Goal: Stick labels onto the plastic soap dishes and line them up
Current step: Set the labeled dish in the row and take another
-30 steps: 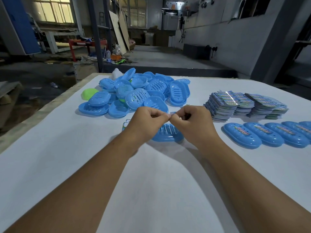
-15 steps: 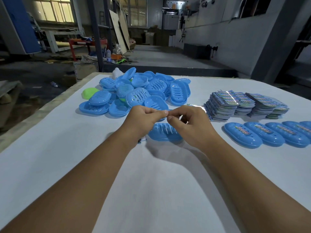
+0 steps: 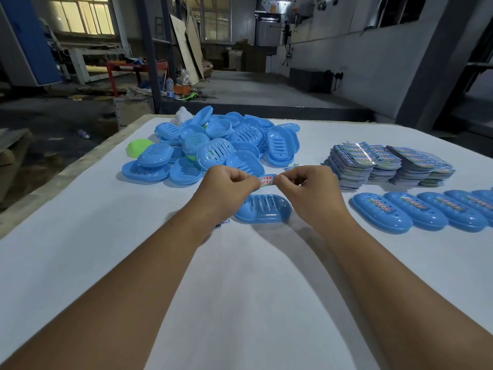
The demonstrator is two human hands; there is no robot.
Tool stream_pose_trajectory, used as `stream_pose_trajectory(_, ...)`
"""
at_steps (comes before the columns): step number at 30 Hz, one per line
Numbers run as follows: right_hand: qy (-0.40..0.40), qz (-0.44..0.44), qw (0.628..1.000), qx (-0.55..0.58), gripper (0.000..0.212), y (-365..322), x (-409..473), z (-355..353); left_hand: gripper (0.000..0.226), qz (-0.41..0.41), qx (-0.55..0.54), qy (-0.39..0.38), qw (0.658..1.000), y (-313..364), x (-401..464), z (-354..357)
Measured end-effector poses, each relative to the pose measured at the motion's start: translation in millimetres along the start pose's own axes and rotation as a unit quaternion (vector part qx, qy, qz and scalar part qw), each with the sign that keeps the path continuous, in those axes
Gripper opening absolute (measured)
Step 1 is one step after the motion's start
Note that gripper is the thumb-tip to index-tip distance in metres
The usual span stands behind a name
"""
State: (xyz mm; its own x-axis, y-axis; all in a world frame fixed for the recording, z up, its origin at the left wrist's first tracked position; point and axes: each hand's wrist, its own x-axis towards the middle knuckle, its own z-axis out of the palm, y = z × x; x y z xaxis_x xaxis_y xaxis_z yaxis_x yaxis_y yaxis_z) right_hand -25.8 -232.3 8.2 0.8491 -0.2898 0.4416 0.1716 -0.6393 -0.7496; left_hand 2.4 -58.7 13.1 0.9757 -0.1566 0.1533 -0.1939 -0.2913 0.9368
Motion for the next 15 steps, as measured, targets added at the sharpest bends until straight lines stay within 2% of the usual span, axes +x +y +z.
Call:
stream_pose_trajectory(7, -0.027, 0.046, 0.998, 0.037, 0.027, -1, 1, -5, 0.021, -0.004, 0.014, 0.003, 1.000, -3, 4, -1)
stream_pose_trajectory(12, -0.091, 0.091, 0.990, 0.055, 0.043, 1, 0, -6, 0.042, -0.017, 0.047, -0.009, 0.999, -9, 7, -3)
stream_pose_trajectory(15, -0.115, 0.114, 0.986, 0.045, 0.039, 4, 0, -6, 0.040, -0.030, 0.081, -0.029, 0.996, -13, 9, -4)
